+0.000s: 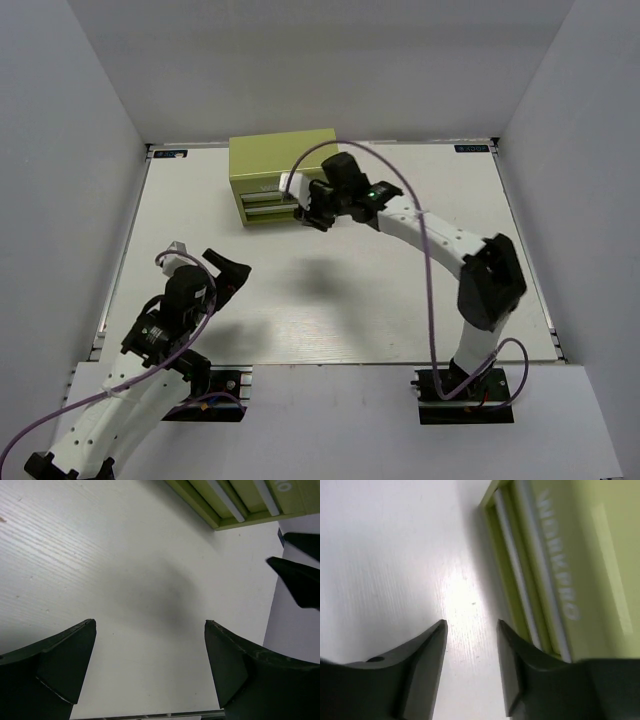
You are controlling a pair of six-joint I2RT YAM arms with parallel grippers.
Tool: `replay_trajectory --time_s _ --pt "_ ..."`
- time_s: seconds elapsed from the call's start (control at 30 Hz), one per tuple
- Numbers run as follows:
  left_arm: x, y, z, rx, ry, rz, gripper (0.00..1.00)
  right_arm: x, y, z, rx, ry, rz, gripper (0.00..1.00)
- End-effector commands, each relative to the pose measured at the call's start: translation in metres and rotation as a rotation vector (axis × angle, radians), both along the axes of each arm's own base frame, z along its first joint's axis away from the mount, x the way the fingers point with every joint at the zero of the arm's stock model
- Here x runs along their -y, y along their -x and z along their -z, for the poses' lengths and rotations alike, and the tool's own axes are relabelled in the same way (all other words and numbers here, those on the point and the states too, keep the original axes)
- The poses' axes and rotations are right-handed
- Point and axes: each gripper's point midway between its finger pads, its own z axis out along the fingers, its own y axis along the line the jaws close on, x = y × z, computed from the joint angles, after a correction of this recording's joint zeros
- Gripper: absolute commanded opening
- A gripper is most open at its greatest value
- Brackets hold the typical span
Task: Sort the stationery into containers
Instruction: Reset both arms
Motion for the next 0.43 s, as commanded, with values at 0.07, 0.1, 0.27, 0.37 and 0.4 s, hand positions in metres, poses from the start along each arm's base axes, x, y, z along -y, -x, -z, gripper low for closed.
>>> replay_trajectory --time_s 0.07,0.1,0.27,0.37,0.4 --pt "0.017 -0.014 -0.024 0.117 -0.004 0.095 0.99 0.033 -0.005 -0.048 -0.134 -0.19 0.264 0.9" --pt "0.021 -0.016 -0.022 0.113 -0.011 0.118 0.99 0.036 -0.007 -0.049 -0.148 -0.201 0.31 0.9" --pt "0.039 -0.033 -0.046 0.199 -0.045 0.219 0.99 0.068 -0.014 -0.076 -0.107 -0.277 0.48 0.9" --pt "0.049 -0.041 -0.055 0.228 -0.067 0.274 0.99 0.084 -0.006 -0.081 -0.086 -0.304 0.523 0.9" --pt "0.053 -0.041 -0.053 0.226 -0.072 0.297 0.99 0.088 -0.008 -0.081 -0.075 -0.312 0.532 0.9"
